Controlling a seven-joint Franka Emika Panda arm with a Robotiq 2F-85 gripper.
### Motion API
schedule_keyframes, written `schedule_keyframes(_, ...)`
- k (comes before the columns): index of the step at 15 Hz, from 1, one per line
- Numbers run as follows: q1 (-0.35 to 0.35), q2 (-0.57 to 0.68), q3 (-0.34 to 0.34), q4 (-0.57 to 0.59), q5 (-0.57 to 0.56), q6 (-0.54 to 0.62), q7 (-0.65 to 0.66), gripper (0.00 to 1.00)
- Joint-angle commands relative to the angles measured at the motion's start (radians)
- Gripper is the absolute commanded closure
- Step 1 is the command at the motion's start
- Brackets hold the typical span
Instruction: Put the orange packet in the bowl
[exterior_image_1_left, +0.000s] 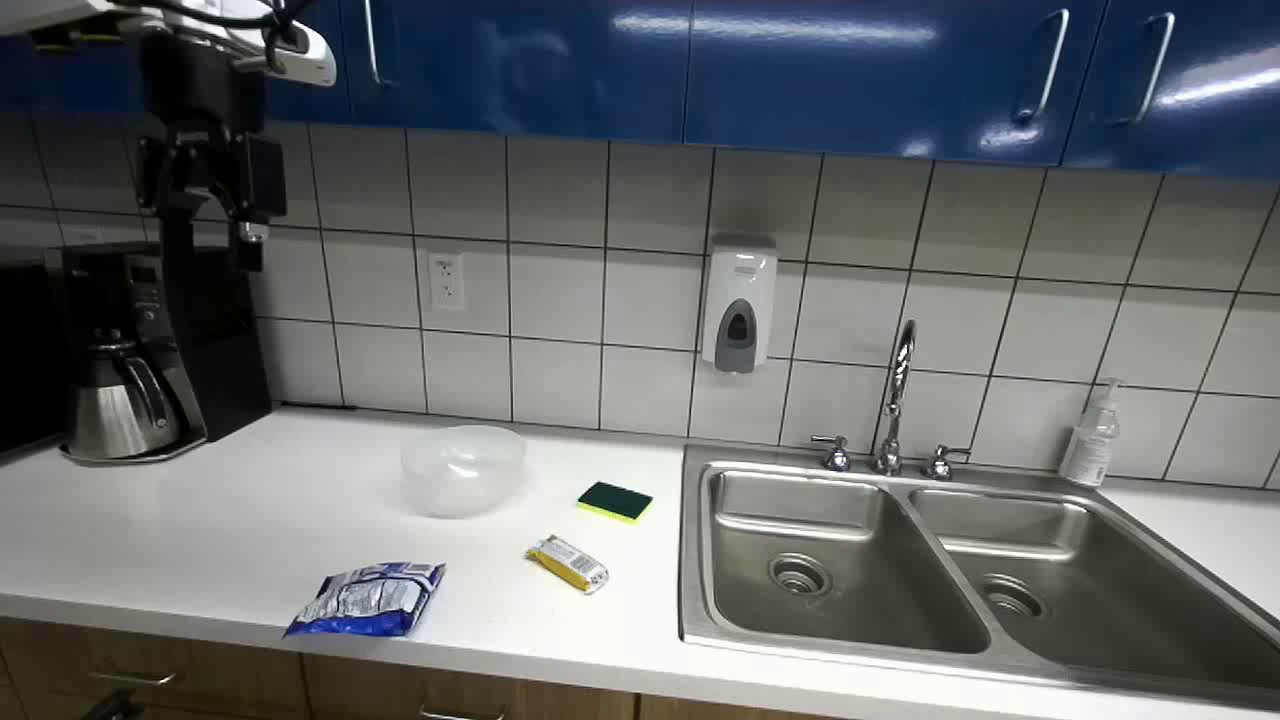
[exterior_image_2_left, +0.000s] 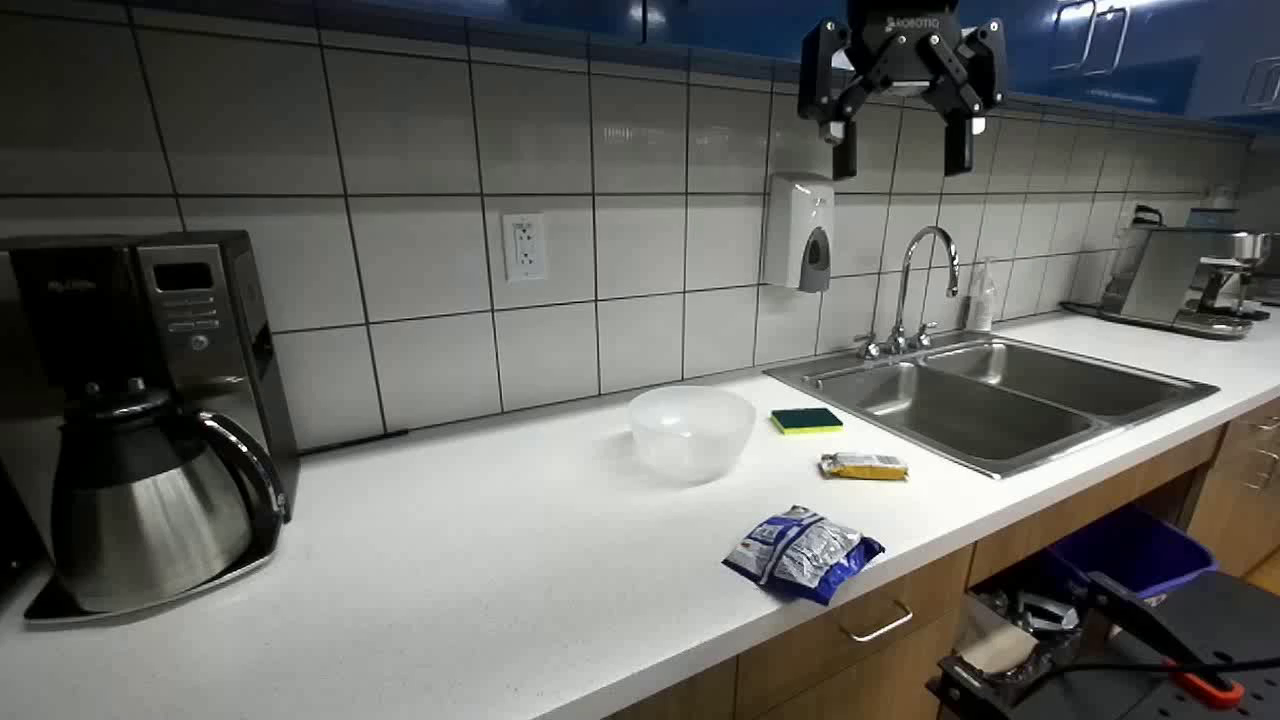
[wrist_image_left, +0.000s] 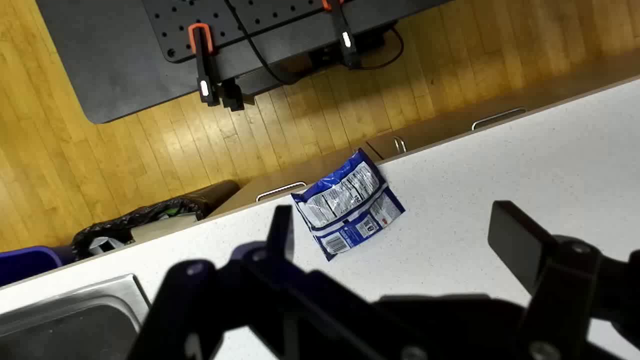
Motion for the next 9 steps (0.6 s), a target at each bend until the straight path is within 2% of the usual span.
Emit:
schedule_keyframes(1,-0.006,0.001,0.005,0.002,0.002,-0.002,-0.002,0.00)
schedule_keyframes(9,-0.023,0.037,0.001,-0.015,-0.018,0.030,0.012,0.00)
